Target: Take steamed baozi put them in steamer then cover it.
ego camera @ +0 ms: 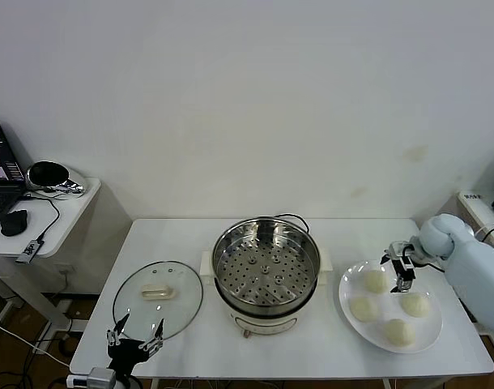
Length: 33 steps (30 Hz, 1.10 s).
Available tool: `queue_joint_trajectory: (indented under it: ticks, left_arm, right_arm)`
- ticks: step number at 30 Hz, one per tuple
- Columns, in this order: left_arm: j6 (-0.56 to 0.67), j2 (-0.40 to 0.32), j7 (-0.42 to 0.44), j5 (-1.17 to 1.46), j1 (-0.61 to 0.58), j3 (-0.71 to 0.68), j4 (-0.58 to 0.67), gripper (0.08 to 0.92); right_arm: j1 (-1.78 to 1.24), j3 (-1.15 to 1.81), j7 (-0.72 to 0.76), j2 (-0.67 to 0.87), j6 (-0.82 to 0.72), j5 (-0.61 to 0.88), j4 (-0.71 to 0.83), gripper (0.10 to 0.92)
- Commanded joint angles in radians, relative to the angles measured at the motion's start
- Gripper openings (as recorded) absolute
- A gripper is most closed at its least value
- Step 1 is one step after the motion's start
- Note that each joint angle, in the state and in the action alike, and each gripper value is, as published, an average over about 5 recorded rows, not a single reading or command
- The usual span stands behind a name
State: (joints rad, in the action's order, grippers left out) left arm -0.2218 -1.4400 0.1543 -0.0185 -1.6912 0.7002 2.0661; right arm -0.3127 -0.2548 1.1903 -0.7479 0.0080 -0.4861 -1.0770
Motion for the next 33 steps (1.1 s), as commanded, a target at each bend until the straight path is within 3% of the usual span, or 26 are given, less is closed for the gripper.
queue_joint_trajectory:
  ticks: [1, 16, 33]
  left_arm:
    - [-0.001, -0.001, 0.001, -0.004, 0.000, 0.000, 0.002, 0.823]
    - [-0.001, -0.007, 0.000, -0.005, -0.004, -0.003, -0.004, 0.823]
    - [-0.001, -0.008, -0.001, -0.006, -0.001, -0.010, -0.009, 0.823]
  right_arm:
    - [0.004, -0.011, -0.010, -0.025, 0.006, -0.006, 0.038, 0.823]
    - [-0.006, -0.008, -0.035, -0.036, 0.007, -0.014, 0.063, 0.812]
    - [-0.012, 0.002, -0.047, -0.020, -0.006, 0.041, 0.046, 0.603]
